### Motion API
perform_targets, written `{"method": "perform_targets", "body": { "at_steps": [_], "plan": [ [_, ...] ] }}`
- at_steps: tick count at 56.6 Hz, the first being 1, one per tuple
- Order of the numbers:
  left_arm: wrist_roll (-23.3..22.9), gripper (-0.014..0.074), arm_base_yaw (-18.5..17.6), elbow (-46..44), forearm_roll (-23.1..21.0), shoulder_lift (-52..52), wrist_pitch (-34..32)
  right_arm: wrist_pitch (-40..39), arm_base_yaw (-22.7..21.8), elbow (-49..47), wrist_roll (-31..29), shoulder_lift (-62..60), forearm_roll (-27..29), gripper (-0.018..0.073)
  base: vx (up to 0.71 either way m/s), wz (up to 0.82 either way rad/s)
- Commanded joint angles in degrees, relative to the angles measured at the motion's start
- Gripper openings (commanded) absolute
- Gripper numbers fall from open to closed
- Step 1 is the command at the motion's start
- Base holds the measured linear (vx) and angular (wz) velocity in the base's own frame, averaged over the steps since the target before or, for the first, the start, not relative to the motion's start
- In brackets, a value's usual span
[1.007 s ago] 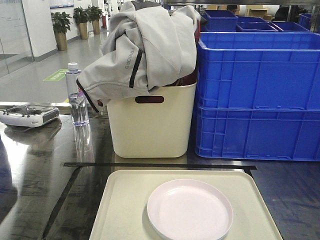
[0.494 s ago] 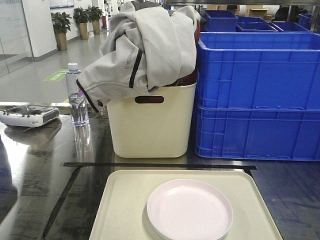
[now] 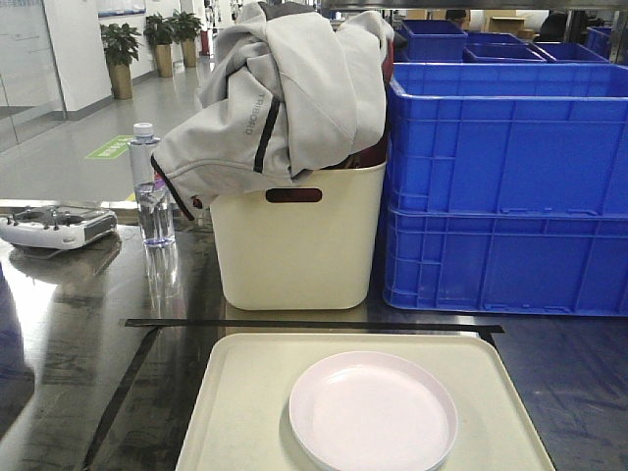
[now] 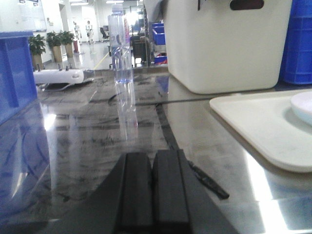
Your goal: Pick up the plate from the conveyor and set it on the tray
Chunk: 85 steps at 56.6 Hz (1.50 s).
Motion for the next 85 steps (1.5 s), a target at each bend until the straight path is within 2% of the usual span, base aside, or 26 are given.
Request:
{"method": "perform_targets", "body": {
  "at_steps": [1, 44, 51, 56, 61, 64, 74, 79, 85],
  "plan": [
    [-0.32, 0.0003, 0.13, 1.35, -0.08, -0.45, -3.24, -4.42, -0.11, -1.72, -0.44, 0.34, -0.57, -0.0009, 0.0, 0.0],
    [-0.32, 0.0003, 0.13, 1.35, -0.08, -0.45, -3.21, -4.18, -0.11, -1.47, -0.64, 0.35, -0.64, -0.0009, 0.0, 0.0],
    [-0.32, 0.0003, 0.13, 1.35, -0.08, -0.45, -3.21, -12.44, -2.34, 4.6, -1.05, -2.66, 0.03, -0.0009, 0.0, 0.0],
    [-0.32, 0.0003, 0.13, 1.35, -0.08, -0.45, -3.21, -22.02, -7.75, 12.22, 0.17, -7.07, 1.84, -0.0009, 0.0, 0.0],
    [-0.32, 0.0003, 0.13, 1.35, -0.08, -0.45, -3.21, -27.14, -13.36, 20.02, 2.37, -12.26, 1.8, -0.0009, 0.0, 0.0],
    [-0.32, 0.0003, 0.13, 1.35, -0.08, -0.45, -3.21, -27.54, -14.65, 24.12, 2.68, -15.85, 1.24, -0.0009, 0.0, 0.0],
    [-0.27, 0.0003, 0.13, 1.35, -0.08, -0.45, -3.21, -28.3, -14.4, 31.91, 2.62, -23.28, -1.5, -0.0009, 0.0, 0.0],
    [-0.26, 0.0003, 0.13, 1.35, -0.08, -0.45, -3.21, -22.37, -14.4, 31.76, 2.62, -23.24, -1.64, -0.0009, 0.0, 0.0],
    [-0.26, 0.0003, 0.13, 1.35, -0.08, -0.45, -3.21, -22.37, -14.4, 31.76, 2.62, -23.24, -1.64, -0.0009, 0.0, 0.0]
  ]
}}
